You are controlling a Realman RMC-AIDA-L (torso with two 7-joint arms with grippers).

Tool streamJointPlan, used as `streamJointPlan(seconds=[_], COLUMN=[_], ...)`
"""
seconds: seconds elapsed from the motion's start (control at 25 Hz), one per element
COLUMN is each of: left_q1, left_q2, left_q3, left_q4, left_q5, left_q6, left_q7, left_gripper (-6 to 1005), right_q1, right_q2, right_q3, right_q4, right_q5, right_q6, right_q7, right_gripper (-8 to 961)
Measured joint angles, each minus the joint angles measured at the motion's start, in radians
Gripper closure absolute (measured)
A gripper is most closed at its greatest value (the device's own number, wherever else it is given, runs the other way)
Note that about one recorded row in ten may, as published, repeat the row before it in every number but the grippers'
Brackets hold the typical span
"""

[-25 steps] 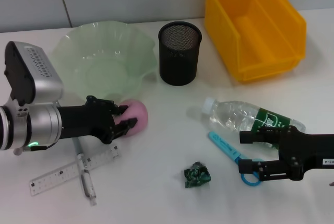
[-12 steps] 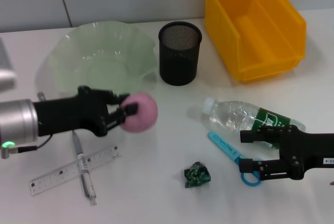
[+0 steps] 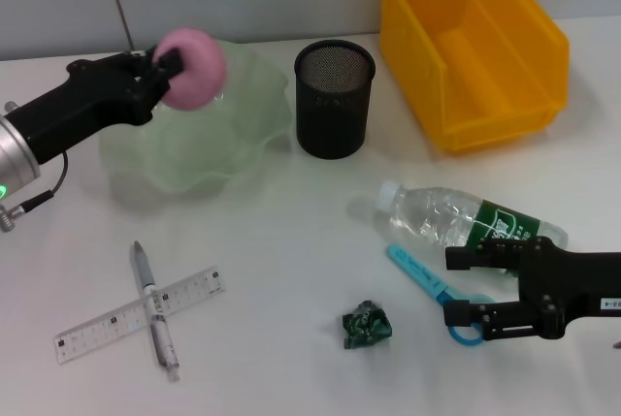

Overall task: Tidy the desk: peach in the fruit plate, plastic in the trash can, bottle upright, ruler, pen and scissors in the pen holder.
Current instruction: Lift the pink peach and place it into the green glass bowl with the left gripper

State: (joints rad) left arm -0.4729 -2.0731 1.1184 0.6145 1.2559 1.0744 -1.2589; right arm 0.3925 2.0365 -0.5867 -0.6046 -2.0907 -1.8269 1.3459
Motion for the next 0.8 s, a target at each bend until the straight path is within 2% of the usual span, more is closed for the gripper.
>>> streamJointPlan(seconds=[0.16,0.2,0.4,0.56,0.8], left_q1=[-0.044,-0.065,-0.099,-0.102,-0.105], left_q2=[-0.001,-0.001,-0.004,-0.006,-0.006], left_q3=[0.005,0.020,0.078,0.087,0.088], left_q4=[-0.068,-0.091,-0.119,-0.119,-0.120], left_q5=[-0.025,-0.028,-0.031,-0.032,-0.033], left_q6=[-0.103,-0.158,-0.257,-0.267,-0.274], left_q7=[0.026,0.038,0.046,0.046,0.038], left_gripper=[840,847,879,881,655], right_q1=[-0.002,-0.004,-0.007,-0.007,-0.008], right_q2=[0.001,0.002,0.002,0.002,0.002], right_q3=[-0.001,-0.001,-0.001,-0.001,-0.001], right_q4=[0.000,0.000,0.003,0.007,0.008], right_q5=[0.000,0.000,0.000,0.000,0.000], right_q6=[0.000,-0.001,-0.003,-0.003,-0.005], right_q7=[0.000,0.000,-0.002,-0.004,-0.006], right_gripper=[138,138,138,138,139])
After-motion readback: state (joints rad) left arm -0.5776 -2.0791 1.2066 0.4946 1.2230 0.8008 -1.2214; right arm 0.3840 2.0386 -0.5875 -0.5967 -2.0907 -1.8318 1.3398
